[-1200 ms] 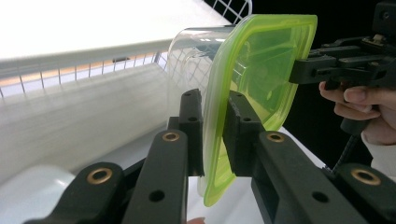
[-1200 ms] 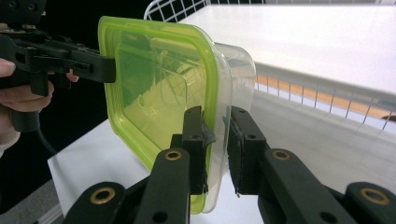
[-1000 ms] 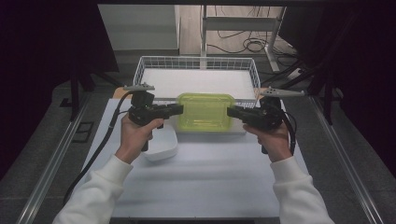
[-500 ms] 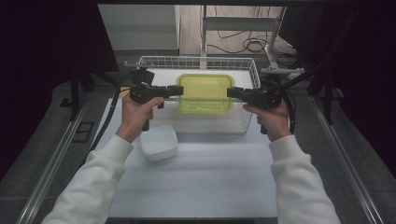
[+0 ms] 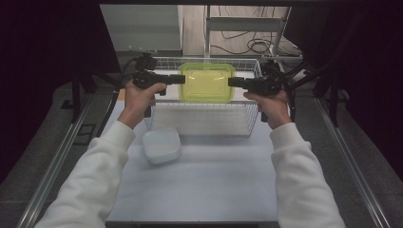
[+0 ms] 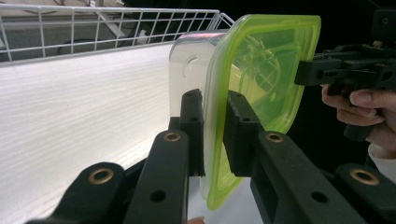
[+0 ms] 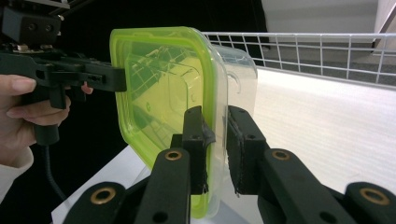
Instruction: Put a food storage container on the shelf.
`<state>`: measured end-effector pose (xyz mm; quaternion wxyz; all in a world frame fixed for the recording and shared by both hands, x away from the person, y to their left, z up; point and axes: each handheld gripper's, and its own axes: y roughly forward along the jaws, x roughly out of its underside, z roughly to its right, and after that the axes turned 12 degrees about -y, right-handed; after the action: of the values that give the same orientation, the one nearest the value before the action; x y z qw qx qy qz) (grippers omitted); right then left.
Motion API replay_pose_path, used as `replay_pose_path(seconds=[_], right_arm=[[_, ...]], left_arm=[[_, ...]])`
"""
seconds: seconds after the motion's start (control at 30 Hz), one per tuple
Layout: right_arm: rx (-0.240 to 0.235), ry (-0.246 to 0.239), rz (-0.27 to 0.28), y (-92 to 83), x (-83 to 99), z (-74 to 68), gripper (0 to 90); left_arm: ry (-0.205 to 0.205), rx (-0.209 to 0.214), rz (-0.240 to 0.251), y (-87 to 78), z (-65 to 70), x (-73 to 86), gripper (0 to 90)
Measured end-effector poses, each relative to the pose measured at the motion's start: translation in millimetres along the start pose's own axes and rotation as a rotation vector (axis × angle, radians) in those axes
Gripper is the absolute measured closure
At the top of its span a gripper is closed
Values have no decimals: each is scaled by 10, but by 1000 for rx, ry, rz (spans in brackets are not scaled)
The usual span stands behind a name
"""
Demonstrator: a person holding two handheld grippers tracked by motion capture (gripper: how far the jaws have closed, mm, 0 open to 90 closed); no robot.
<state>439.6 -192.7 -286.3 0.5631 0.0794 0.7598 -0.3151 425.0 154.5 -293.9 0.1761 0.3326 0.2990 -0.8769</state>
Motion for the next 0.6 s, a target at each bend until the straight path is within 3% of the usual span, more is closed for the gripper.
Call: replay_pose_path(seconds=[0.33, 0.43, 0.6], right_arm=[[-28, 72, -34, 122, -71, 190, 774], [-41, 113, -43, 178, -74, 245, 772], [-44, 173, -81, 292, -67, 342, 772]], left_arm=[[-75, 21, -46, 125, -178, -140, 795], [-103, 22, -64, 155, -244, -186, 796], [-173, 9, -116, 267, -394, -246, 796]])
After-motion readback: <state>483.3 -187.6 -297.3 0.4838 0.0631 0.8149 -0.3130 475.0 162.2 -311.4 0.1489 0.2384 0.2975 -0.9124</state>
